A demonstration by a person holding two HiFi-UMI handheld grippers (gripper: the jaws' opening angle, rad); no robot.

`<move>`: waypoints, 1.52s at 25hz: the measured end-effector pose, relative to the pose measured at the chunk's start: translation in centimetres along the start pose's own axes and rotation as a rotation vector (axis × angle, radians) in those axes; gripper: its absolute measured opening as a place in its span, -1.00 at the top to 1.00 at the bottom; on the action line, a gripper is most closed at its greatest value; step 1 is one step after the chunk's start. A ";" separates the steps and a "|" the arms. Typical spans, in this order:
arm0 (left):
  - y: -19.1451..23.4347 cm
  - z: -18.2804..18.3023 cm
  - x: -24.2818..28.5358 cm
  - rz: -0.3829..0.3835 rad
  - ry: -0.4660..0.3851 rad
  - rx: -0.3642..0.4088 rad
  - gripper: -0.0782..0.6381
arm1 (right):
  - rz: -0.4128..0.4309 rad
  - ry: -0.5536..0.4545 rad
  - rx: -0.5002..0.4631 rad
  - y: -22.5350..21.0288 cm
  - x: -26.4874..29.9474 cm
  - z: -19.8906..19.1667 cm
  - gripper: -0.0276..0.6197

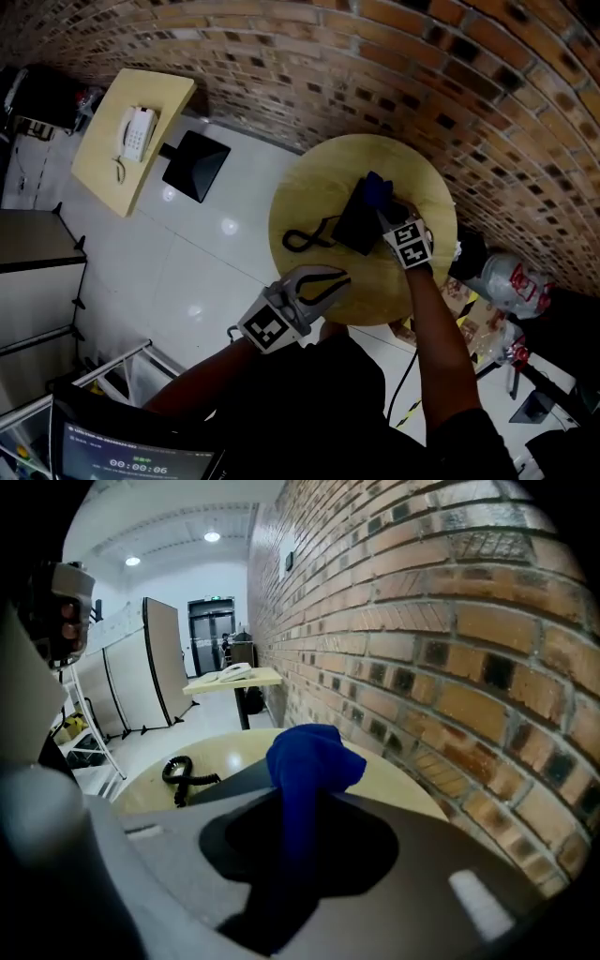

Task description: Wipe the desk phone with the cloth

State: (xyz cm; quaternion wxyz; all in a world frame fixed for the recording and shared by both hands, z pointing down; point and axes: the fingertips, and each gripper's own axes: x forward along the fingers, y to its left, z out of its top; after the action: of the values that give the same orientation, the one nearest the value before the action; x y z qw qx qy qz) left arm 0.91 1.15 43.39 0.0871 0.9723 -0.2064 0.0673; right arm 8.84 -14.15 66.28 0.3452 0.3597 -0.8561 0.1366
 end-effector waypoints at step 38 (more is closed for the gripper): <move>0.6 -2.1 -3.5 0.060 0.007 -0.038 0.73 | -0.001 -0.058 -0.045 0.7 1.5 2.9 0.61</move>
State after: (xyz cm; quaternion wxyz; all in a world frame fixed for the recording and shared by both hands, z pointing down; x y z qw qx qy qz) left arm -2.67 2.41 44.96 0.1040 0.9636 -0.2362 0.0694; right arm 6.18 -15.85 65.24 0.3282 0.3559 -0.8684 0.1068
